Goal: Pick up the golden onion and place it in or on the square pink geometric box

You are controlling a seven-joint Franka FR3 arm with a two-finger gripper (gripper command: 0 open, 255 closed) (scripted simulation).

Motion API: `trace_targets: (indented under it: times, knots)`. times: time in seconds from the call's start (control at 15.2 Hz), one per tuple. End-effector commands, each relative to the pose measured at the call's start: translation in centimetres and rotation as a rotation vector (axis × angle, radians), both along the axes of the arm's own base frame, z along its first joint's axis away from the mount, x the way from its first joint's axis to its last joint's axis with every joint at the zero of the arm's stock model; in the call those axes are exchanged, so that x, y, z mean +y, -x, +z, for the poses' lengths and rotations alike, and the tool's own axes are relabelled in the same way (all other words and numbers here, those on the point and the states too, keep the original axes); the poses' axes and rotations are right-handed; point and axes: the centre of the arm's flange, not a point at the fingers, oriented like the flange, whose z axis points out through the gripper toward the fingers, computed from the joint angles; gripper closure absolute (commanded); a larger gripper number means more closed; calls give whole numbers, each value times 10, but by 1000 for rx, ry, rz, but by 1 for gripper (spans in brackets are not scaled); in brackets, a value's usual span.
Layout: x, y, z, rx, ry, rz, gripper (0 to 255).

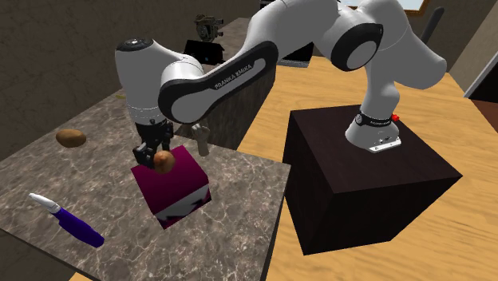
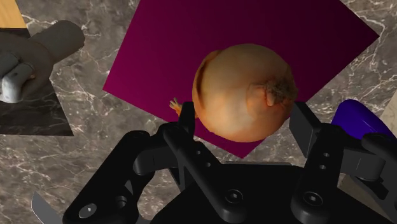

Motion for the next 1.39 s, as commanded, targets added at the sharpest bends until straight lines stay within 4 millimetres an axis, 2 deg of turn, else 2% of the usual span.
trace_targets:
  times: [0.0, 0.26, 0.73, 0.79, 1.12, 1.32]
  knots:
    - [0, 0, -10, 0, 0, 0, 255]
    - [0, 0, -27, 0, 0, 0, 255]
    - [0, 0, -27, 0, 0, 0, 255]
    - [0, 0, -27, 0, 0, 0, 0]
    - [0, 0, -27, 0, 0, 0, 0]
    - [2, 6, 12, 0, 0, 0, 0]
